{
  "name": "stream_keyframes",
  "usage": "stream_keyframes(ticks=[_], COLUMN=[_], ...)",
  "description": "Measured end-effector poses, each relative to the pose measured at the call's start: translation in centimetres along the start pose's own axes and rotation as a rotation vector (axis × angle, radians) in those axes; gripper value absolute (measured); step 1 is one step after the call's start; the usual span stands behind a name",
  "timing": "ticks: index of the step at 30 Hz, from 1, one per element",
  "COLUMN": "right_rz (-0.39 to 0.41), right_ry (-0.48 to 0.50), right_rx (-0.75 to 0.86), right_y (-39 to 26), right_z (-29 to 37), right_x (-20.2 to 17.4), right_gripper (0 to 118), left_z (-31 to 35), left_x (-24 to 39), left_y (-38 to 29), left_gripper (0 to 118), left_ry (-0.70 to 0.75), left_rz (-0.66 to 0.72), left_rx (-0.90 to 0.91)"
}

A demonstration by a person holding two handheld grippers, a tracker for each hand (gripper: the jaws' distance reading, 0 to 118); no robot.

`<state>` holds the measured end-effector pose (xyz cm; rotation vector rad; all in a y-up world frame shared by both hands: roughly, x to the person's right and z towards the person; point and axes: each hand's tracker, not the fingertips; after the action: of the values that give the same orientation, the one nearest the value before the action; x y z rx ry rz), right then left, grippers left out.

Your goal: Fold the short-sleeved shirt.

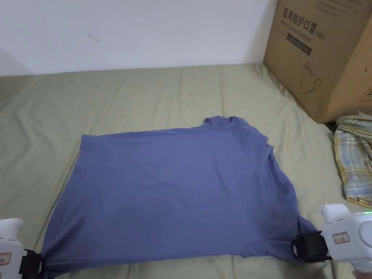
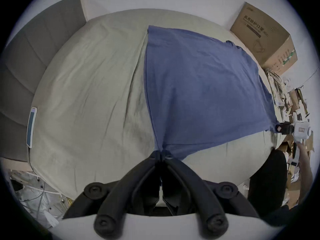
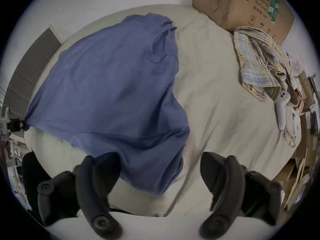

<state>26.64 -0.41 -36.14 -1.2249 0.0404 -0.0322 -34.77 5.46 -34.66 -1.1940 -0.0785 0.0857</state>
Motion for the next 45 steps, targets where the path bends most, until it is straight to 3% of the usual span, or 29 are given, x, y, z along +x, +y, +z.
stream_keyframes(ticks=[1, 3, 4, 8, 15, 22, 29, 37, 45], right_rz=[0.003, 0.009, -0.005, 0.051, -0.078, -0.107, -0.089, -0.165, -0.328], right_ry=[0.015, 0.111, 0.163, 0.104, 0.187, 0.236, 0.208, 0.275, 0.363], right_rx=[0.005, 0.014, 0.0, 0.025, 0.056, 0.088, 0.117, 0.164, 0.172], right_y=[0.0, 0.0, -0.1, -0.7, -1.1, -0.8, -0.6, 1.1, 8.1], right_z=[0.3, 0.9, 1.1, 2.2, 4.0, 6.7, 7.2, 9.1, 8.8], right_x=[0.1, -0.2, 0.0, -0.5, 1.5, 0.8, 0.1, 0.4, 2.4], right_gripper=[75, 2, 2, 2, 2, 2, 2, 2, 2], left_z=[0.0, 0.0, 0.1, 0.2, 0.7, 1.3, 1.0, 2.9, 2.0], left_x=[0.1, 0.0, 0.0, -0.1, -1.1, -2.7, -3.1, -4.1, -4.1], left_y=[0.1, 0.0, 0.0, 0.1, 0.4, 0.7, 0.3, 2.3, 8.5], left_gripper=[0, 0, 0, 0, 0, 0, 0, 0, 0], left_ry=[0.002, 0.001, 0.0, 0.004, -0.019, -0.094, -0.105, -0.198, -0.195], left_rz=[0.0, 0.004, 0.005, 0.011, 0.063, 0.142, 0.16, 0.229, 0.256], left_rx=[0.0, -0.004, -0.005, -0.003, 0.008, 0.031, 0.035, 0.133, 0.198])
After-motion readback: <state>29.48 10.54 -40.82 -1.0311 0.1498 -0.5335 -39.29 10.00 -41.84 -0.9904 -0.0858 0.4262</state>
